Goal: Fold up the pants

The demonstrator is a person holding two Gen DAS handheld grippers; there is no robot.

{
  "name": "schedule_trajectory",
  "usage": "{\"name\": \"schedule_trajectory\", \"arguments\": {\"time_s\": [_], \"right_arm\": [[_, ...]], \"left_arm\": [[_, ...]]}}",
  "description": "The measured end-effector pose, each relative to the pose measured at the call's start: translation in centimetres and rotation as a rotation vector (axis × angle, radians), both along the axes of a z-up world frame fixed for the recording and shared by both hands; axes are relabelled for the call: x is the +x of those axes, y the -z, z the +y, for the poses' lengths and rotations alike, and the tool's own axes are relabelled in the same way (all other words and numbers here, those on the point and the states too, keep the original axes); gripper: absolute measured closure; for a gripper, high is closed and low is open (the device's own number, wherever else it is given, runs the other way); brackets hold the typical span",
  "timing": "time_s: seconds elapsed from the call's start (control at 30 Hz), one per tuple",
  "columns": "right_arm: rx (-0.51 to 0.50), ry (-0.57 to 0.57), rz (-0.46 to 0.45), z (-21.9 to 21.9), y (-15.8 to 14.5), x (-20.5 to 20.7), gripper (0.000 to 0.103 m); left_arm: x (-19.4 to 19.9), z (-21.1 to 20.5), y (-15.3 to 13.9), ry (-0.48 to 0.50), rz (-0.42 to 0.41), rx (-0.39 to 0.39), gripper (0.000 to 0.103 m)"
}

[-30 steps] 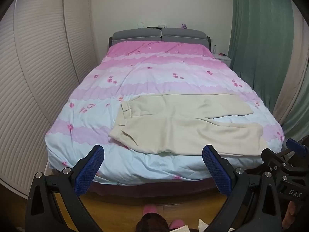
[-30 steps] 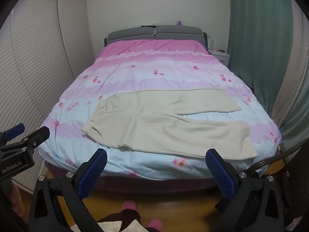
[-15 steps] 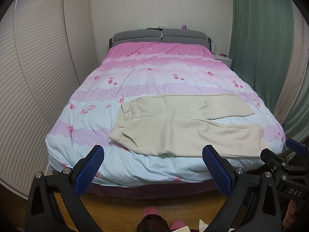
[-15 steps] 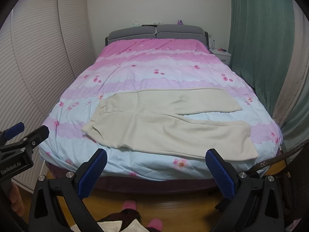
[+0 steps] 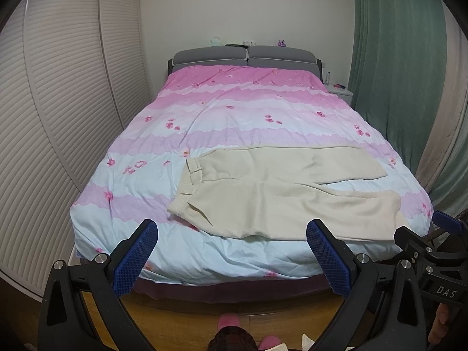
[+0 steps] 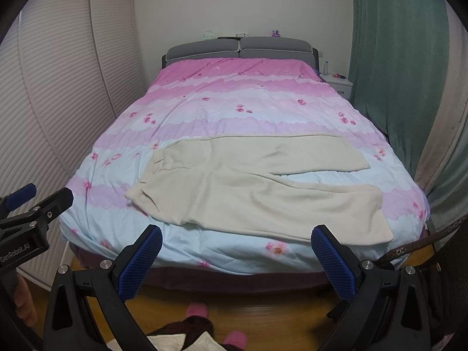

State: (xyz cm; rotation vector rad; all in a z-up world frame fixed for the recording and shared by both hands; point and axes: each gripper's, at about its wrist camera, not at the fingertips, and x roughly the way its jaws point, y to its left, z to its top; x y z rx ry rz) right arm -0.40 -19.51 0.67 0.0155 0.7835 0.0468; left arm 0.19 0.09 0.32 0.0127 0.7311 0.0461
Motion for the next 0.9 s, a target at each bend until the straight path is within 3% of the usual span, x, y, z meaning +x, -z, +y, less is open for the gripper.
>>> {"name": "schedule_trajectory", "arguments": {"time_s": [0.9], "right_arm": [[0.005,-0.002,0.009,0.3,0.03,0.31,0.0]], "left_arm": [[0.49,0.52,0.33,0.0,0.019,-0.004,0.0]]}}
